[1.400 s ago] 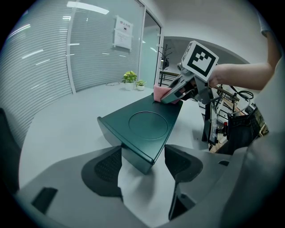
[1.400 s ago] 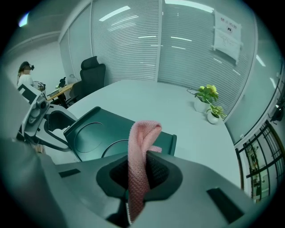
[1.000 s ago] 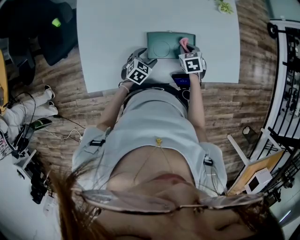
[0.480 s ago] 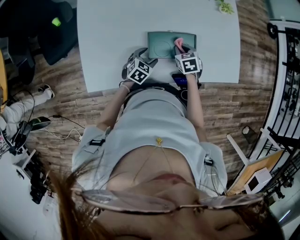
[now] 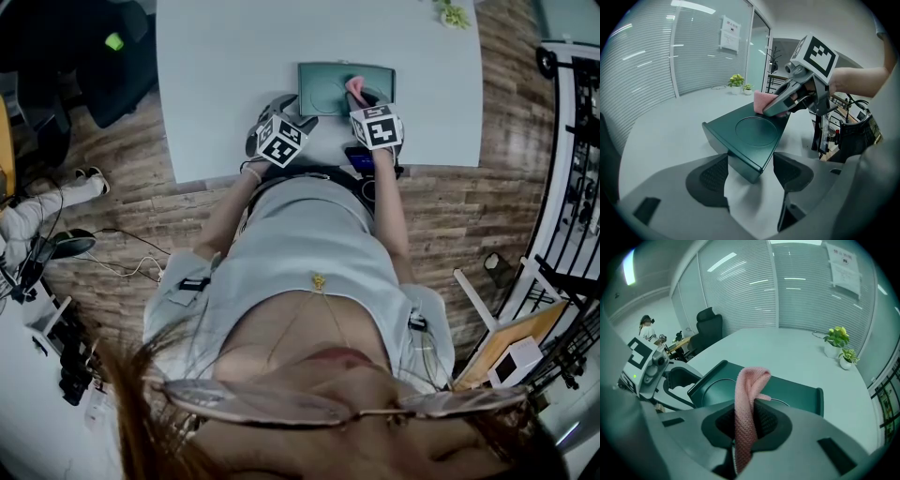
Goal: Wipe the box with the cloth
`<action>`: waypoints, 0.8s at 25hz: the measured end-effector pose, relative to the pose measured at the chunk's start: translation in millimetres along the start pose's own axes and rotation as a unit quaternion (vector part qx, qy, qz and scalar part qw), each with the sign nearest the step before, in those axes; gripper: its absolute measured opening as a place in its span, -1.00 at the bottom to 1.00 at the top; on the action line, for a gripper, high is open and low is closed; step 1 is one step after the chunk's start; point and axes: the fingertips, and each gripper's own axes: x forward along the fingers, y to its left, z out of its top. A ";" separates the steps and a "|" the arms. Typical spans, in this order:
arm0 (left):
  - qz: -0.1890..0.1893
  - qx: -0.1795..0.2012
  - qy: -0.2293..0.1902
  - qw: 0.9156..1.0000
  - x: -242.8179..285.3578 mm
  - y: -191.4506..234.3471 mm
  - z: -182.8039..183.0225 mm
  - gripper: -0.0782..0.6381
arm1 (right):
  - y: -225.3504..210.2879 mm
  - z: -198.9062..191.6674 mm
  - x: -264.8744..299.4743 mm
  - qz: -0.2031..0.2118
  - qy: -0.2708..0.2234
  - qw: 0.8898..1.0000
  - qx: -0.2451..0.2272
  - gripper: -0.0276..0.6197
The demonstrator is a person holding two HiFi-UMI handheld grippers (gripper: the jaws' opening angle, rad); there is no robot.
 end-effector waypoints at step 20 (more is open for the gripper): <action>-0.001 -0.003 -0.002 1.000 -0.3 1.8 -1.6 0.07 | 50.0 17.2 24.0 0.062 0.009 0.998 -0.013 -0.79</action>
